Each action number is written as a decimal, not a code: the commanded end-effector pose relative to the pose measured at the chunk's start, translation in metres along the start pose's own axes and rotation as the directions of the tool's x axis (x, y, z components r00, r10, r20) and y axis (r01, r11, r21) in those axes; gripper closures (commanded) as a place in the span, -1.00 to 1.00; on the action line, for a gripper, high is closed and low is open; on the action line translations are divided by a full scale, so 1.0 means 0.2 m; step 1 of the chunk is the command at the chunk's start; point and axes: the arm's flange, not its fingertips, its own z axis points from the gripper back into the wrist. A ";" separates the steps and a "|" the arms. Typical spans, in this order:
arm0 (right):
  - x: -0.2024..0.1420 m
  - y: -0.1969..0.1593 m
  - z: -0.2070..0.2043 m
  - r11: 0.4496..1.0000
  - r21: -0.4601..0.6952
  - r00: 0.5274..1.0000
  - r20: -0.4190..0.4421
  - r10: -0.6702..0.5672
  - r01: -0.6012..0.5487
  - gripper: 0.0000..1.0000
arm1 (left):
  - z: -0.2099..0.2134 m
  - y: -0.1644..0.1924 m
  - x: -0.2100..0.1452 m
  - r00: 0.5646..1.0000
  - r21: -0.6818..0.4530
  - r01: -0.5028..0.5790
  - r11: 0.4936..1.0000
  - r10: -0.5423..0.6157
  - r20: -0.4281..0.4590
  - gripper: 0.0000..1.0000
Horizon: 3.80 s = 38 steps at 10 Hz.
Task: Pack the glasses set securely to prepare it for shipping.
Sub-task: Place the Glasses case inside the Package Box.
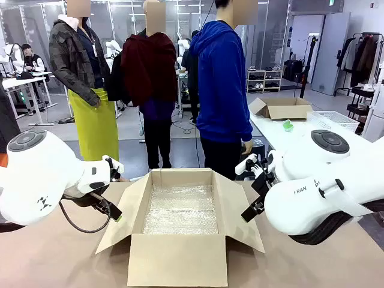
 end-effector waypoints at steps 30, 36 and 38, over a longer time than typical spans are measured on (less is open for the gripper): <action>-0.05 -0.92 -0.17 0.865 -0.008 0.806 -0.359 -0.470 0.501 -1.00 | 0.82 0.08 0.06 0.908 -0.341 0.381 0.859 -0.279 0.311 -1.00; -0.10 -0.98 -0.42 0.810 -0.025 0.728 -0.424 -0.539 0.586 -1.00 | 0.82 0.08 0.06 0.908 -0.341 0.381 0.859 -0.279 0.311 -1.00; -0.09 -0.99 -0.45 0.804 -0.050 0.709 -0.442 -0.550 0.592 -1.00 | 0.82 0.08 0.06 0.908 -0.341 0.381 0.859 -0.279 0.311 -1.00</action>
